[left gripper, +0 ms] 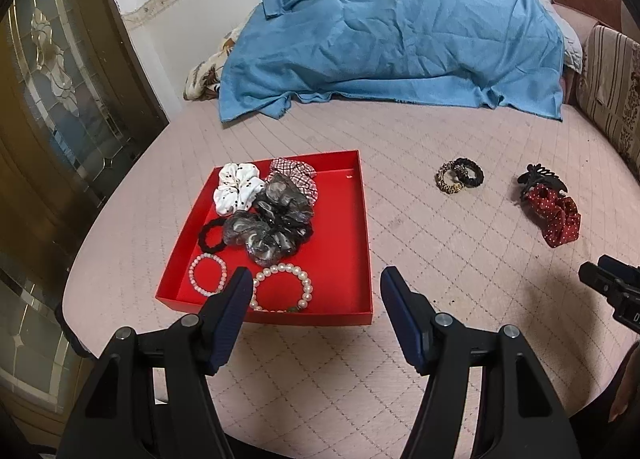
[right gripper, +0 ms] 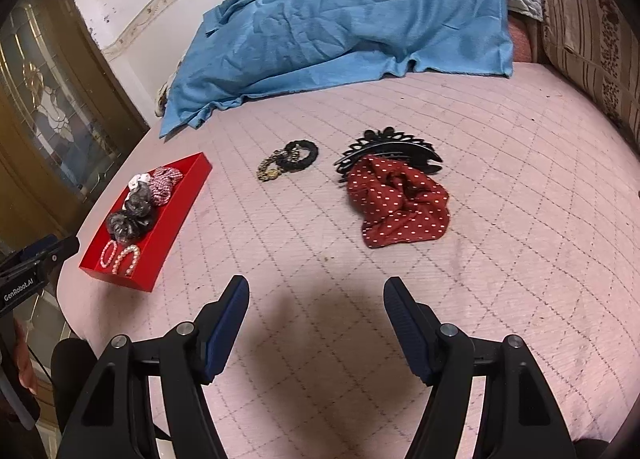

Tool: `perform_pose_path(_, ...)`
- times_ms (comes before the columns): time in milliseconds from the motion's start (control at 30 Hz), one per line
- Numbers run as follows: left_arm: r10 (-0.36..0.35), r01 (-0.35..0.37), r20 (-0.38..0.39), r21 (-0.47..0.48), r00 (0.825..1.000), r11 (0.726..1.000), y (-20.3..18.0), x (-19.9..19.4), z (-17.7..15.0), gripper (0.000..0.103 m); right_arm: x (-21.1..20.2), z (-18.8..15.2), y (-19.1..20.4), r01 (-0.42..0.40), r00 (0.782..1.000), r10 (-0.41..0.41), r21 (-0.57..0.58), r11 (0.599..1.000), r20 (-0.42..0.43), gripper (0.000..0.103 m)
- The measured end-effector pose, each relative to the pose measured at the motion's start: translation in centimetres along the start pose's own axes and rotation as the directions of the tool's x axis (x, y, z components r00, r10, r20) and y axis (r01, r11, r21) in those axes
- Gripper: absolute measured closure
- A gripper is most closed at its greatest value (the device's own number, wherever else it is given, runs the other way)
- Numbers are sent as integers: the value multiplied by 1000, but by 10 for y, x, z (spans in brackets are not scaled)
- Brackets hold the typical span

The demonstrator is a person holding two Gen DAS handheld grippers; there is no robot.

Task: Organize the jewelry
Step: 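Withdraw both open tools from the tray toward the remaining bracelets and scrunchie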

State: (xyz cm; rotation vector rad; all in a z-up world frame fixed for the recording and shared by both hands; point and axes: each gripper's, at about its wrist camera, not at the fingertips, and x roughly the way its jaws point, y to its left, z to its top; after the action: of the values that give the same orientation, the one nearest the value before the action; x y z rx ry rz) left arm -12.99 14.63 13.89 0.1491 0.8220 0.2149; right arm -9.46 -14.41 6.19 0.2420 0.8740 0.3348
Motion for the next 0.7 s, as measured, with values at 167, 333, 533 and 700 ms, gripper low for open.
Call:
perform_pose_path(167,4,-4,-13,11,1000,1000,-6,5,1,38,2,2,-14,12,1000,-12,24,1000,1,29)
perform_pose_path(333,-5,5,-32,26,999,1000,-13,13,3,37,3,5,-29,24,1000,-25,47,999,7,29)
perform_pose_path(533,-126,124,-54,-41,991,991,-8,27,21,37,0,16,-54,60,998,-63,85,995,28,29)
perform_pose_path(700,-240,231,-60,-124,969,965,-12,51,47,37,0,28,-74,74,995,-81,124,990,51,29)
